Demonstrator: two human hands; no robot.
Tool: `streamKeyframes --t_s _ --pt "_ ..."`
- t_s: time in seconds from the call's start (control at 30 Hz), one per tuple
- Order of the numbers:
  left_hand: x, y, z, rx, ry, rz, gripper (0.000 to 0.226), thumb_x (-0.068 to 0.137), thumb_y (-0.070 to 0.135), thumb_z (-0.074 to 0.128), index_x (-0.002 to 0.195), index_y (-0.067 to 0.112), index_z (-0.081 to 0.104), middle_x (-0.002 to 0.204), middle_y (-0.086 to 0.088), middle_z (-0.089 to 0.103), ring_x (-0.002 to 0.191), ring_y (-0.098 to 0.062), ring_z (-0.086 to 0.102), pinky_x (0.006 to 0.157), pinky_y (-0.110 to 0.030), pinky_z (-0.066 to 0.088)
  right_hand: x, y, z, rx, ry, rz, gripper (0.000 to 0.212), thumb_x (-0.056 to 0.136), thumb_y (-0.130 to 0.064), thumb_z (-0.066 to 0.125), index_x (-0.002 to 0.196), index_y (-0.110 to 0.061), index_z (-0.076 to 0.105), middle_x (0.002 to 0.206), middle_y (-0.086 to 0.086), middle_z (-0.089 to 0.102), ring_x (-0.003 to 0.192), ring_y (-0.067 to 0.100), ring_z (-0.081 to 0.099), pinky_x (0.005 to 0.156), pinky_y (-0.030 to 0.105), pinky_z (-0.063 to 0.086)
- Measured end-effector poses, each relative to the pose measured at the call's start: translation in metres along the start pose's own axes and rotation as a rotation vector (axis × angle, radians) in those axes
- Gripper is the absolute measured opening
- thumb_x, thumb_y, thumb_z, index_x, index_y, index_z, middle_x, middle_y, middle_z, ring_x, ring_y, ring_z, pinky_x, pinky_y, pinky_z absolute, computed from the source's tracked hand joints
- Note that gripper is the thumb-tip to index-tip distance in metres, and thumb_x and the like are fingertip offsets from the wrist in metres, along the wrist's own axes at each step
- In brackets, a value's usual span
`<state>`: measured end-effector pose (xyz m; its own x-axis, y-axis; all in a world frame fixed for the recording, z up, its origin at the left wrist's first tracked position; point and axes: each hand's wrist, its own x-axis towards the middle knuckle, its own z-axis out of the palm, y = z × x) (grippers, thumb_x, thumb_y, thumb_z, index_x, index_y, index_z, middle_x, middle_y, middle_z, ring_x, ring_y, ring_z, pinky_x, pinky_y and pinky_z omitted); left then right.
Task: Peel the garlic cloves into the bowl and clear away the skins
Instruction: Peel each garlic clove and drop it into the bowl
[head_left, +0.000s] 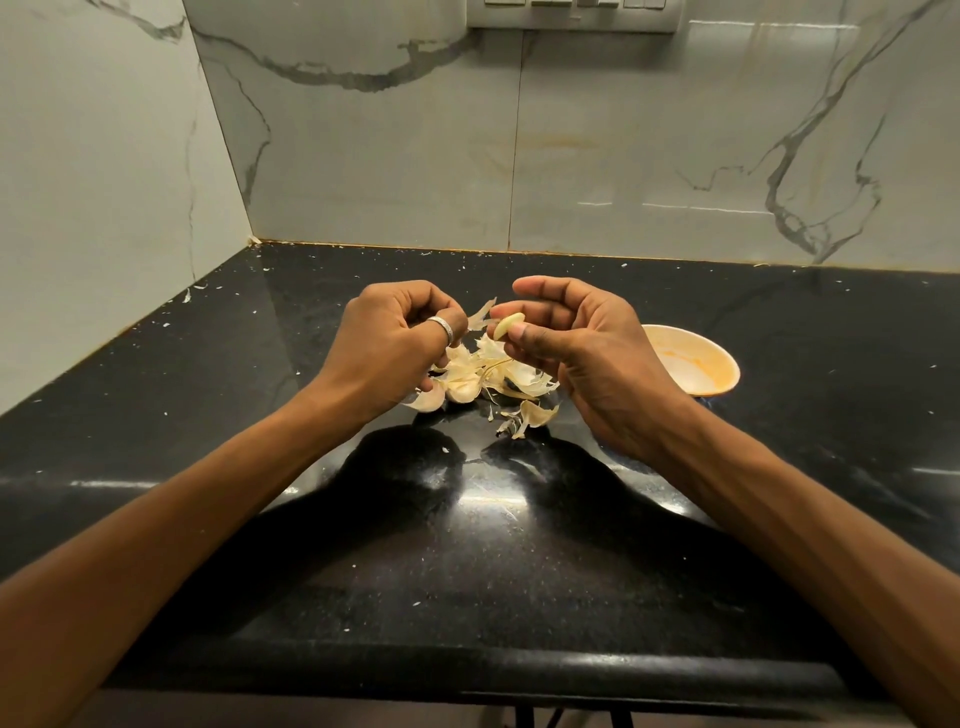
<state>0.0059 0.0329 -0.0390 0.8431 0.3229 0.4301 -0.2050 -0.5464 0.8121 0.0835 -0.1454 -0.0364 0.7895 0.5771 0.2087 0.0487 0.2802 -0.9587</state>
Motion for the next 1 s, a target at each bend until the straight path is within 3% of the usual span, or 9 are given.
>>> streamKeyframes --t_s 0.1,0.23,0.43,0.6,0.7,0.87,1.0 --pt "0.001 0.001 -0.001 0.056 0.052 0.036 0.016 0.083 0.029 0.059 0.079 0.020 0.070 0.071 -0.007 0.068 0.060 -0.021 0.064 0.046 -0.034 0.054 0.000 0.000 0.000 -0.016 0.008 -0.009 0.039 0.090 0.013 0.063 0.125 -0.003 0.058 0.106 0.013 0.077 0.099 0.025 0.074 0.082 0.029 0.060" --pt "0.000 0.001 -0.001 0.127 0.105 0.085 0.023 0.082 0.036 0.056 0.075 0.022 0.073 0.067 -0.004 0.069 0.062 -0.028 0.064 0.053 -0.048 0.056 0.000 0.000 0.000 -0.050 0.018 -0.035 0.039 0.090 0.012 0.064 0.126 -0.001 0.057 0.108 0.014 0.076 0.097 0.024 0.074 0.085 0.031 0.060" --pt "0.001 -0.004 0.003 0.281 0.153 0.192 0.025 0.093 0.036 0.063 0.078 0.022 0.078 0.067 0.006 0.070 0.060 -0.013 0.062 0.053 -0.031 0.050 0.000 -0.001 -0.002 -0.104 0.020 -0.075 0.036 0.091 0.012 0.063 0.125 0.001 0.058 0.111 0.018 0.074 0.104 0.032 0.072 0.086 0.031 0.060" --pt "0.000 -0.010 0.001 0.480 0.128 0.357 0.017 0.084 0.041 0.067 0.086 0.026 0.076 0.080 0.010 0.068 0.069 -0.010 0.061 0.064 -0.037 0.054 -0.001 -0.005 -0.005 -0.209 0.023 -0.147 0.027 0.092 0.006 0.067 0.118 0.001 0.065 0.108 0.016 0.075 0.101 0.028 0.073 0.087 0.031 0.060" --pt "-0.001 -0.011 0.004 0.532 0.109 0.424 0.008 0.083 0.036 0.073 0.086 0.029 0.072 0.082 0.014 0.061 0.068 -0.010 0.057 0.061 -0.037 0.054 0.001 -0.011 -0.010 -0.448 0.037 -0.269 0.018 0.092 -0.002 0.071 0.111 -0.002 0.071 0.100 0.010 0.077 0.091 0.019 0.075 0.085 0.029 0.060" --pt "-0.003 -0.011 0.002 0.605 0.142 0.461 0.015 0.081 0.030 0.082 0.088 0.025 0.069 0.088 0.016 0.057 0.063 -0.005 0.047 0.060 -0.026 0.042 0.003 -0.038 -0.030 -0.988 0.011 -0.463 0.013 0.090 -0.012 0.075 0.103 -0.012 0.077 0.093 -0.004 0.077 0.085 0.004 0.073 0.084 0.020 0.059" --pt "-0.006 -0.009 0.004 0.656 0.144 0.460 0.020 0.080 0.012 0.080 0.081 0.023 0.063 0.089 0.007 0.064 0.062 -0.018 0.058 0.054 -0.028 0.041 0.000 -0.069 -0.060 -1.256 0.034 -0.328 0.014 0.089 -0.014 0.076 0.103 -0.017 0.076 0.091 -0.007 0.074 0.083 -0.005 0.067 0.078 0.008 0.053"
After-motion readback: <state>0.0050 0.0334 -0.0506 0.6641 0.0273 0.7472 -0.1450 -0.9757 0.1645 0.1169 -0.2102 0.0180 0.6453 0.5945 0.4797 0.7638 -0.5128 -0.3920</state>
